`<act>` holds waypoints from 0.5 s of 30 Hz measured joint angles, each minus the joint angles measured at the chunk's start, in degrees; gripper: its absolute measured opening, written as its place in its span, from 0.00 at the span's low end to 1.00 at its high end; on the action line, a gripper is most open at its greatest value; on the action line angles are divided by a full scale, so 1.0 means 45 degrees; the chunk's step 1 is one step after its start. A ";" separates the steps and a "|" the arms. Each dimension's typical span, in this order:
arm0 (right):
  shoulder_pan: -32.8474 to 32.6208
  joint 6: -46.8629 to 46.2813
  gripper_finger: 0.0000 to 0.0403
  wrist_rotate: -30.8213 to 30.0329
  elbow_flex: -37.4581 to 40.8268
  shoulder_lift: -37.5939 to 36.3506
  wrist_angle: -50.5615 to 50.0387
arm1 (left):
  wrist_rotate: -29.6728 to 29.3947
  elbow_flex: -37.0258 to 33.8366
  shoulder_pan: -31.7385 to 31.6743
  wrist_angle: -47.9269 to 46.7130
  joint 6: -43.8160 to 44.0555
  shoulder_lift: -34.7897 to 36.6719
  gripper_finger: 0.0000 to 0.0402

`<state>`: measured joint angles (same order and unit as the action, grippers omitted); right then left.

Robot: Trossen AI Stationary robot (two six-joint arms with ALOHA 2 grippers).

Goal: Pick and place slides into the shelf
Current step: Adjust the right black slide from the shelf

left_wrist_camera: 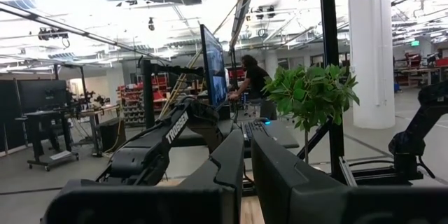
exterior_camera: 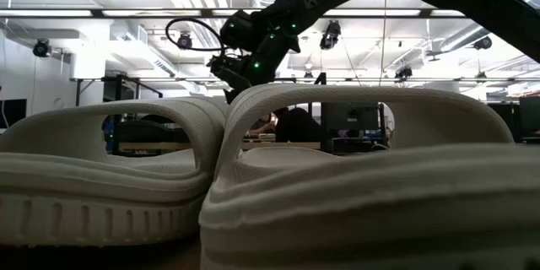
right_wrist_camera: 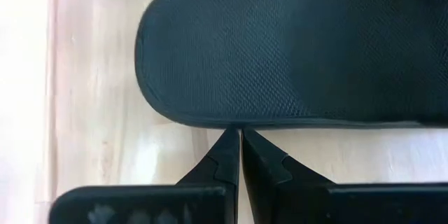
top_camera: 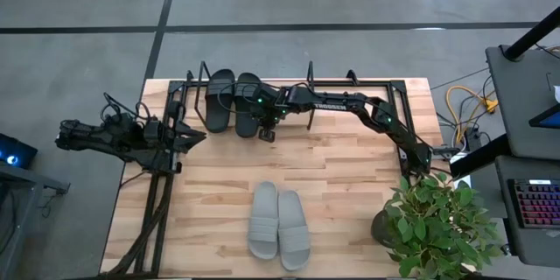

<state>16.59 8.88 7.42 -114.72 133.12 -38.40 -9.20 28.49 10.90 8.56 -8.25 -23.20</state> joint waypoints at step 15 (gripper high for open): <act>0.1157 0.0124 0.02 -0.1324 0.0030 -0.0121 0.0712 | -0.0002 0.0000 0.0005 -0.0005 0.0005 -0.0005 0.04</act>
<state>21.79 9.43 1.46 -114.58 132.57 -35.20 -9.21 28.49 10.92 8.54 -8.23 -23.22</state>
